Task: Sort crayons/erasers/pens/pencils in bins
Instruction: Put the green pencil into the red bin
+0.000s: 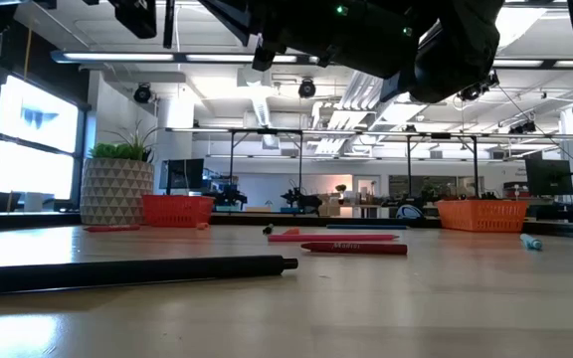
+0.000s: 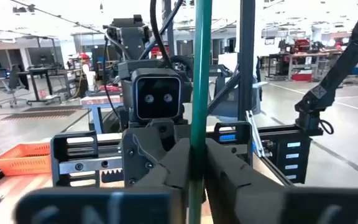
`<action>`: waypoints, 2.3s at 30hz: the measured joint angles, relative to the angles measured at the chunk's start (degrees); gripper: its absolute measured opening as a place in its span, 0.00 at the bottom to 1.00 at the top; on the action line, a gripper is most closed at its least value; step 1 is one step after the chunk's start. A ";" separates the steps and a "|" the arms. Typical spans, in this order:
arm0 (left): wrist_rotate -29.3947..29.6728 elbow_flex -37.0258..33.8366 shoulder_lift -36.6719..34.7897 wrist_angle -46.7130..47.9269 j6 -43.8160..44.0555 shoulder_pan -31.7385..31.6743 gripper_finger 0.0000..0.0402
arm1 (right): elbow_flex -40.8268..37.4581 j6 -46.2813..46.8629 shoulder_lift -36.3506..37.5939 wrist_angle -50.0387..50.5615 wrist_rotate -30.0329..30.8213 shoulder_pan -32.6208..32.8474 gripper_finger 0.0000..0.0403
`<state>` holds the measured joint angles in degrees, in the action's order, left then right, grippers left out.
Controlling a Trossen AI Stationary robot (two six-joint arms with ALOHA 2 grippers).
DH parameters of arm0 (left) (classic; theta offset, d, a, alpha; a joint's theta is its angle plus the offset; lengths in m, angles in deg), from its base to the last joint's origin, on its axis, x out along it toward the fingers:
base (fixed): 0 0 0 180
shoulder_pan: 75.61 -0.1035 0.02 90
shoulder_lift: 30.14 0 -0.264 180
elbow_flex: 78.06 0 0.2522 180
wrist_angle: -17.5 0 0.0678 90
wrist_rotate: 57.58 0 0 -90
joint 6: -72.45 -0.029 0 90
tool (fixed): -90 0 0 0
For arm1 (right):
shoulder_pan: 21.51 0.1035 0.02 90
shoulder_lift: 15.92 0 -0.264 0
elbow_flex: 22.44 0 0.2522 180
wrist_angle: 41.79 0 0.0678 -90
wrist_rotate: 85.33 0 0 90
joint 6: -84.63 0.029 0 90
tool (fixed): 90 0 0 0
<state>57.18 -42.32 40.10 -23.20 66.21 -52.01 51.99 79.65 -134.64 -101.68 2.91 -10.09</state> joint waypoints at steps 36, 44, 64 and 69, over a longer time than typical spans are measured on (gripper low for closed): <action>-17.98 20.99 -6.28 62.92 4.20 -67.87 0.00 | -0.08 2.50 -0.04 22.07 4.50 -5.07 0.05; -27.23 25.21 9.48 54.86 1.40 -79.51 0.00 | -0.07 -1.40 -0.04 21.74 2.47 -6.76 0.01; -25.36 29.78 22.55 61.83 3.19 -82.14 0.00 | -0.63 -1.44 -0.04 22.06 -4.81 -8.02 0.00; -24.73 29.82 22.51 63.95 3.25 -80.83 0.00 | -0.68 -1.44 -0.04 22.86 -4.83 -8.02 0.00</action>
<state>32.44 -12.50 62.61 40.75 69.46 -132.83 51.31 78.21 -134.68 -78.81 -1.92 -18.11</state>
